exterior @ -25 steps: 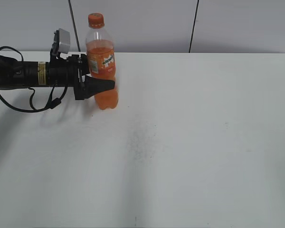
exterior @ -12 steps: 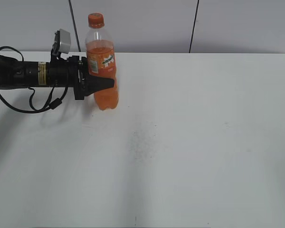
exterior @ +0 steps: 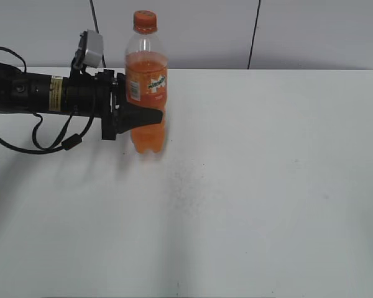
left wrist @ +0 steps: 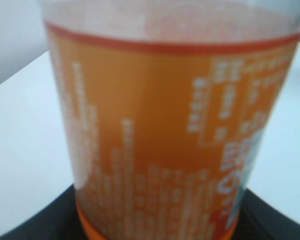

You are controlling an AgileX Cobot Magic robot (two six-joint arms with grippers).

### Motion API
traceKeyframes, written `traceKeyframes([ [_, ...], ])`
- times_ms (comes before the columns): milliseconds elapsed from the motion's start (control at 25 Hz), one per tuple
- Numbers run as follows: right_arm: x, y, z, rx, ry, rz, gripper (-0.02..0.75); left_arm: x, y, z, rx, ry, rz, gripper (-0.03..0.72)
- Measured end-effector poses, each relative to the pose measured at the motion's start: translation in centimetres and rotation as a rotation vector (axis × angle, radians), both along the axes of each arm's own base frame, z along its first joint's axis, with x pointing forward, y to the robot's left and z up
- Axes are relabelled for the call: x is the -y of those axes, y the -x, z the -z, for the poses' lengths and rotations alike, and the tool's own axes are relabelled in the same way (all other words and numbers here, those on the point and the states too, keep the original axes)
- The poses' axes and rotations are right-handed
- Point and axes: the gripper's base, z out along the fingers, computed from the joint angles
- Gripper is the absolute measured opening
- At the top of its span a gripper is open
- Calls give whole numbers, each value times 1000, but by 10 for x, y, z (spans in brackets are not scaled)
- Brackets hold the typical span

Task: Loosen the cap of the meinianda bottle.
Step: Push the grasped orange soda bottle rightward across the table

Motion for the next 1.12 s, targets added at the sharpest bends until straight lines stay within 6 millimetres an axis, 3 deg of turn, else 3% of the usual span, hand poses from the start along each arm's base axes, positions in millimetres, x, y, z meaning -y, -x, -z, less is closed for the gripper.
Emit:
traceKeyframes([
  [200,0,0,0,0,0,0,533,37,46,-8,35,67,36,409],
  [480,0,0,0,0,0,0,533,81,97,10,73,97,67,409],
  [760,0,0,0,0,0,0,533,84,105,20,93,71,-26,409],
  [1120,0,0,0,0,0,0,533,85,106,31,76,61,-10,409],
])
